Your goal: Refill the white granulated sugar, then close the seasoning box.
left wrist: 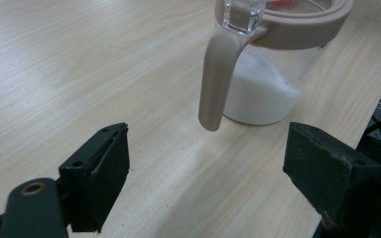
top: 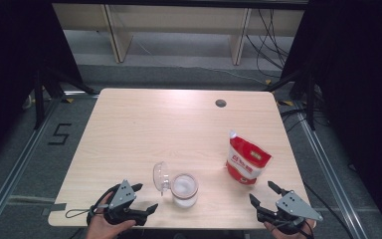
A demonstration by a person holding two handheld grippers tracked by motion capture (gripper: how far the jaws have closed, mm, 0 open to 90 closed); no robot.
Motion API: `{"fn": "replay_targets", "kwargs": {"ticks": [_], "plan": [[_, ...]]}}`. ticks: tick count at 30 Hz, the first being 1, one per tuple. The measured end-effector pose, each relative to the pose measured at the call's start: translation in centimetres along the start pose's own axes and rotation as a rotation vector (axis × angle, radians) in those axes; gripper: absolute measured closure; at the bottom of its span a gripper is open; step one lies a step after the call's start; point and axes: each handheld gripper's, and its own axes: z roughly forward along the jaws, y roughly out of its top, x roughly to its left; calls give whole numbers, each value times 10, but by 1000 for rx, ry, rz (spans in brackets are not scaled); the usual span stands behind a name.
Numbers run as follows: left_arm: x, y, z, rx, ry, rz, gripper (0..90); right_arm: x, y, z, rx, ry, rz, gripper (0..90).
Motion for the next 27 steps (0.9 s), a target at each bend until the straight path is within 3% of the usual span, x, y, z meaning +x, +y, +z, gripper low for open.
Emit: {"fn": "replay_targets", "kwargs": {"ticks": [9, 10, 11, 13, 14, 15, 18, 20, 21, 24, 25, 27], "plan": [[0, 0, 0, -5, -2, -1, 177, 9, -3, -3, 30, 34, -17, 272], [0, 0, 0, -13, -7, -4, 177, 9, -4, -3, 17, 21, -40, 272], [-2, 0, 0, -7, -7, -34, 177, 12, -4, -4, 33, 37, -13, 272], [-2, 0, 0, -1, -9, -26, 177, 13, -4, -4, 29, 29, -18, 272], [0, 0, 0, -3, -5, 2, 177, 12, -4, -4, 39, 34, -25, 272], [0, 0, 0, -3, -3, -1, 177, 10, -4, -2, 17, 27, -48, 272], [0, 1, 0, -8, -9, -4, 177, 12, -5, -3, 51, 44, -7, 272], [0, 1, 0, -6, -9, -4, 177, 10, -6, -2, 49, 45, -23, 271], [0, 1, 0, -4, -10, -2, 177, 8, -6, -1, 33, 29, -55, 271], [0, 1, 0, -9, -6, -9, 178, 8, -6, 0, 29, 34, -54, 272], [-2, 1, 0, -10, 1, -31, 182, 8, -7, 0, 37, 39, -49, 271], [-1, 1, -1, -2, -3, -19, 187, 8, -7, 0, 43, 39, -51, 271]]}}
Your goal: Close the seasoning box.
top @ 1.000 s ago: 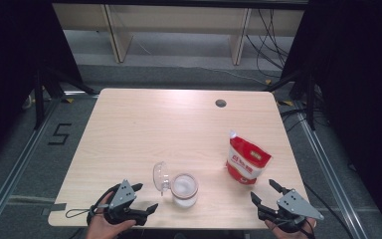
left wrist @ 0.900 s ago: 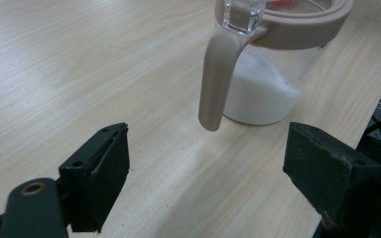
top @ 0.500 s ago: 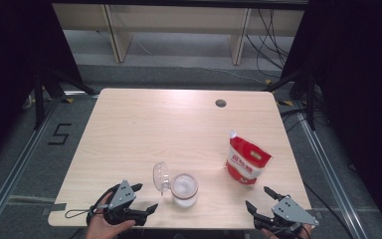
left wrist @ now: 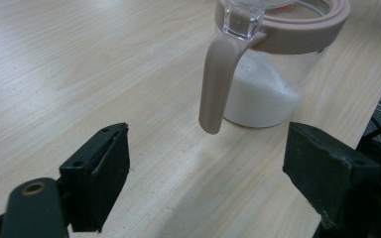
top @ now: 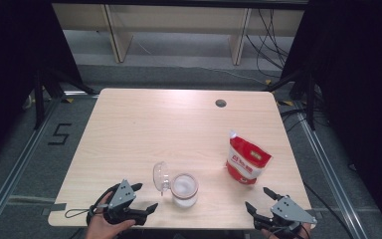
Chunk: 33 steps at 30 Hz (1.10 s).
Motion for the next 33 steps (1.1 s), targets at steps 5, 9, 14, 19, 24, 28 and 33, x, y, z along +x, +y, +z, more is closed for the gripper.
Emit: {"fn": "replay_targets", "kwargs": {"ticks": [5, 9, 14, 19, 24, 28, 33], "plan": [[0, -1, -1, -4, -16, 1, 248, 0, 0, 1, 13, -2, 6, 271], [1, -2, -3, 2, -10, -12, 313, 1, 1, 2, 9, -4, -15, 271], [-2, -2, -5, 3, -15, -22, 466, 3, 1, 2, 26, 19, 28, 271], [-3, -4, -5, -3, -13, -10, 628, 2, 1, 3, 10, 5, 6, 271], [-5, -3, -9, -7, 3, 17, 764, 2, 1, 3, 19, 8, -6, 272], [-5, -2, -11, -23, -3, 16, 861, 3, 1, 3, 22, 20, 1, 273], [-8, 1, -14, -49, -7, 26, 893, 2, 1, 3, 17, 9, -7, 272]]}}
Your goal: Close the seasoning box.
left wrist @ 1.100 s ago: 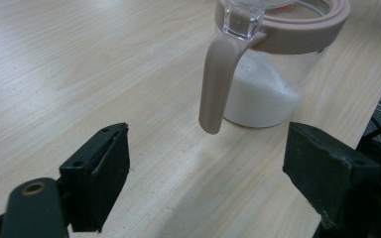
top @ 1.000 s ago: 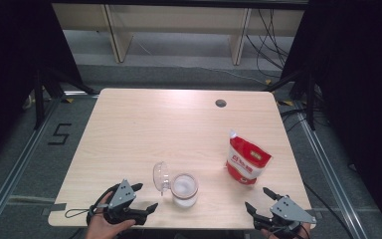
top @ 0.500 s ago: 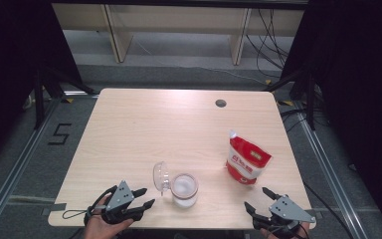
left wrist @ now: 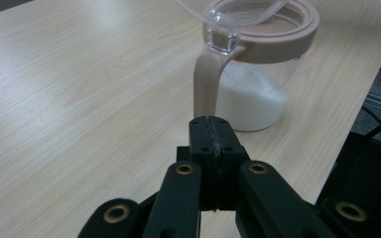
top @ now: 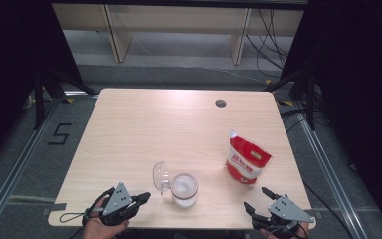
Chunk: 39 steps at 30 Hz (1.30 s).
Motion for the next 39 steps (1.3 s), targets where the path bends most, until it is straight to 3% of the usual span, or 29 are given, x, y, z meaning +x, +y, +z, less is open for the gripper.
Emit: {"fn": "replay_targets", "kwargs": {"ticks": [1, 4, 5, 7, 9, 10, 12, 13, 15, 17, 21, 24, 27, 29, 32, 33, 34, 35, 37, 39], "plan": [[1, 2, -1, -9, 6, 41, 894, 0, 0, 0, -2, -1, -2, 273], [1, 3, -1, -23, 6, 25, 894, 0, 0, 0, -5, -6, -2, 273], [1, 3, -1, -19, 1, 17, 894, 1, 0, 0, 4, 10, 20, 273], [3, 4, -2, -23, 11, 26, 894, 2, 0, 0, 5, 20, 27, 273], [3, 5, -2, -36, 4, 8, 894, 2, 0, 0, 9, 5, 18, 273], [5, 7, -2, -36, 3, 42, 894, 2, 0, 0, 6, 3, 15, 273], [5, 8, -2, -32, -7, 38, 895, 1, 0, 1, 6, 19, 16, 273], [4, 8, -2, -33, -6, 7, 895, 1, 0, 1, 4, 15, 11, 273], [5, 10, 0, -34, -8, 38, 894, 2, 0, 1, 4, 22, 30, 273], [3, 11, 1, -27, -4, 20, 895, 0, 0, 0, 3, 10, 4, 273], [6, 16, 3, -19, -14, 55, 895, 1, 0, 2, 3, 16, 10, 273], [4, 18, 5, -24, -16, 12, 895, 2, 0, 1, 10, 12, 6, 273], [7, 21, 6, -24, -21, 37, 894, 2, 0, 1, 11, 15, 1, 275], [6, 23, 7, -25, -20, 16, 894, 1, 0, 1, 12, 14, 2, 275], [8, 26, 7, -20, -22, 38, 894, 0, 0, 2, -3, -4, -14, 275], [7, 26, 7, -27, -21, 35, 893, 2, 0, 1, 12, 10, 11, 275], [5, 27, 7, -27, -18, 11, 893, 2, 0, 1, 12, 10, 11, 275], [5, 28, 6, -33, -18, 33, 893, 0, 0, 1, -2, -6, -17, 275], [4, 31, 4, -32, -12, 25, 893, 2, 0, 2, 8, 19, 1, 275], [5, 32, 4, -39, -18, 33, 893, 2, 0, 2, 12, 15, -1, 276]]}}
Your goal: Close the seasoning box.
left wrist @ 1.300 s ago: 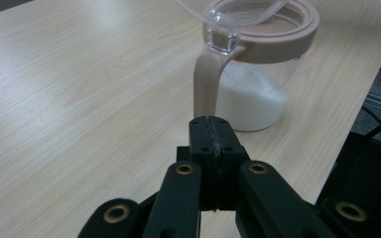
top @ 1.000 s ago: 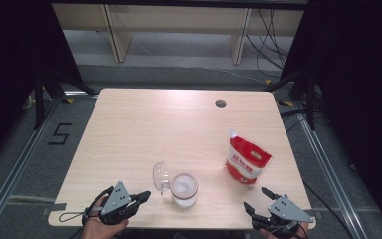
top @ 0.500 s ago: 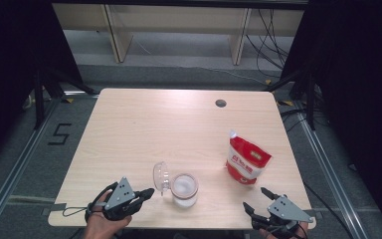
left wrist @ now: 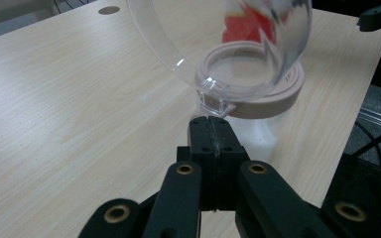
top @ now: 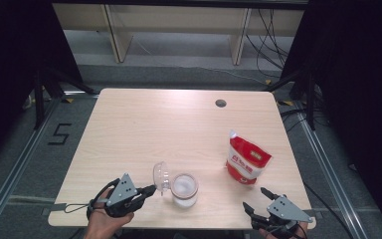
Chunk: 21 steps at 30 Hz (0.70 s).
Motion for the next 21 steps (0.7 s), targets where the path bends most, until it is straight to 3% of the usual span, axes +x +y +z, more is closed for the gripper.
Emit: {"fn": "replay_targets", "kwargs": {"ticks": [1, 4, 5, 10, 13, 14, 19, 21], "plan": [[-1, 1, 0, 1, 4, -12, 893, 0, 0, 0, -1, 0, 1, 276], [1, 2, 0, 1, -8, 6, 893, 0, 0, 0, 1, -1, 1, 276], [-1, 2, 0, 4, -6, -14, 893, 0, 0, 1, -4, 3, 3, 276], [-1, 4, 0, 10, -5, 15, 893, 0, 0, 0, -1, 1, 0, 275], [-3, 4, 1, 2, -8, -2, 893, 0, 0, 0, -1, 0, 2, 276], [-3, 5, 1, 12, -5, 16, 893, 0, 0, 0, -1, 0, 1, 276], [-3, 7, 3, 6, -9, 2, 893, 0, 0, 0, -1, 0, 0, 275], [-3, 8, 3, 14, -3, 18, 893, 0, 0, 0, -1, -1, -1, 275]]}}
